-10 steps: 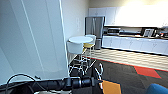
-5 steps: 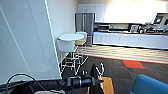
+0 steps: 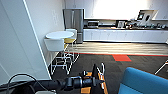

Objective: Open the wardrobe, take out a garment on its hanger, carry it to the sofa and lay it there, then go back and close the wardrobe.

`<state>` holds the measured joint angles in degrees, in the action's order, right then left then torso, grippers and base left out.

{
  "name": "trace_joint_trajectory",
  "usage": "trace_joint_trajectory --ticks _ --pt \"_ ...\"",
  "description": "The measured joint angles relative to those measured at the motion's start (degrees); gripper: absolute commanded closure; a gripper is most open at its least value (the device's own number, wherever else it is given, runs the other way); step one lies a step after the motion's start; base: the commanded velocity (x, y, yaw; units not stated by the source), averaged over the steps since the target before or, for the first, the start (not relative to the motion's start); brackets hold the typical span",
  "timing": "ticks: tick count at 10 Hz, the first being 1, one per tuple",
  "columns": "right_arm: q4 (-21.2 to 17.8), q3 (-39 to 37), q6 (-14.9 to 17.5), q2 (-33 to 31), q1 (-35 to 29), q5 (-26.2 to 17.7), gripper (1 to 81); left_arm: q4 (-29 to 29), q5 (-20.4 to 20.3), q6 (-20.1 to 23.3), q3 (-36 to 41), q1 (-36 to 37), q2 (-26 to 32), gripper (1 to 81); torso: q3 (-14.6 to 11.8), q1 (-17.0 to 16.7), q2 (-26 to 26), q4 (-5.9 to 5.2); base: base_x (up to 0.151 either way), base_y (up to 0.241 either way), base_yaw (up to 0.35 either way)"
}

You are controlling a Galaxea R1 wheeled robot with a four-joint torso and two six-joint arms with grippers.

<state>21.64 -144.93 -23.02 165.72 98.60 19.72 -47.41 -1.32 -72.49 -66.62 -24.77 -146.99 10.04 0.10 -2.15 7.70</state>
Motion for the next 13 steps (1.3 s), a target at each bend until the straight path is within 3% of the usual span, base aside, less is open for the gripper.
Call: trace_joint_trajectory --ticks 5,9,13 --pt "-0.2 -0.2 0.0 0.0 0.0 0.0 1.0 -0.9 0.1 0.1 0.1 -0.7 0.3 81.1 0.0 0.0 0.0 -0.02 0.000 0.000 -0.283" --pt "-0.1 -0.4 0.0 0.5 0.1 0.0 1.0 -1.7 0.3 0.2 1.3 -0.7 1.1 81.1 4.7 0.0 0.0 -0.02 0.000 0.000 -0.283" --pt "-0.1 -0.4 0.0 0.5 -0.6 0.2 1.0 -1.8 0.1 0.2 1.9 -0.5 1.6 81.1 5.4 0.0 0.0 -0.02 0.000 0.000 -0.282"
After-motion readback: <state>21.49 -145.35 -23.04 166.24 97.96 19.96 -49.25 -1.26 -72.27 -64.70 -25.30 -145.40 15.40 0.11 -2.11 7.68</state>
